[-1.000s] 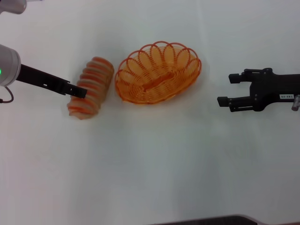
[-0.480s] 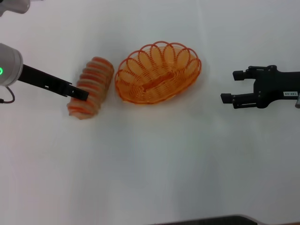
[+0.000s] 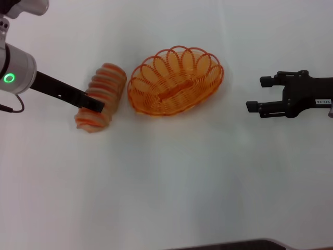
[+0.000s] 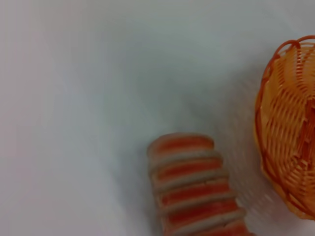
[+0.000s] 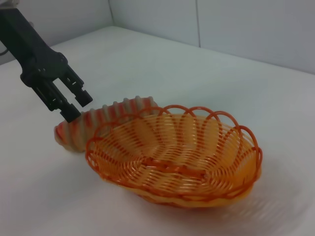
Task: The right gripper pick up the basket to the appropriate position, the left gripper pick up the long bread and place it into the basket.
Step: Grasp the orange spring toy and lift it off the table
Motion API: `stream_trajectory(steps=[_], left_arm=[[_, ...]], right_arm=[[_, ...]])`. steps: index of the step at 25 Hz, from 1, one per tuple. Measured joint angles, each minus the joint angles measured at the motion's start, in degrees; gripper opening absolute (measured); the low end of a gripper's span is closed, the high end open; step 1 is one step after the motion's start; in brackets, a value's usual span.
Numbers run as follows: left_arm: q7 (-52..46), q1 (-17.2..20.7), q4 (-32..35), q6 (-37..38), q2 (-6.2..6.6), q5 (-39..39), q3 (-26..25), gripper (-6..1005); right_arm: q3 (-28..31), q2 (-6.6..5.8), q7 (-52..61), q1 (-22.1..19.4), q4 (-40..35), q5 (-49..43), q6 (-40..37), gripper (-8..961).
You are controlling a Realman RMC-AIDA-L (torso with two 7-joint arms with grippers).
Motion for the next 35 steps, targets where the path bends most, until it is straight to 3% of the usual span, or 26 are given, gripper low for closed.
stream_trajectory(steps=[15,35], left_arm=[[-2.48,-0.67,-2.41,-2.59,-0.04,0.74,4.61,738],[-2.62,-0.33,-4.14,-7.19,-0.07,3.38,6.32,703]], right_arm=[[0.09,-0.03,0.04,0.27,0.00,0.11,0.11,869],[0.69,-0.20,0.82,0.87,-0.06,0.21,0.10,869]])
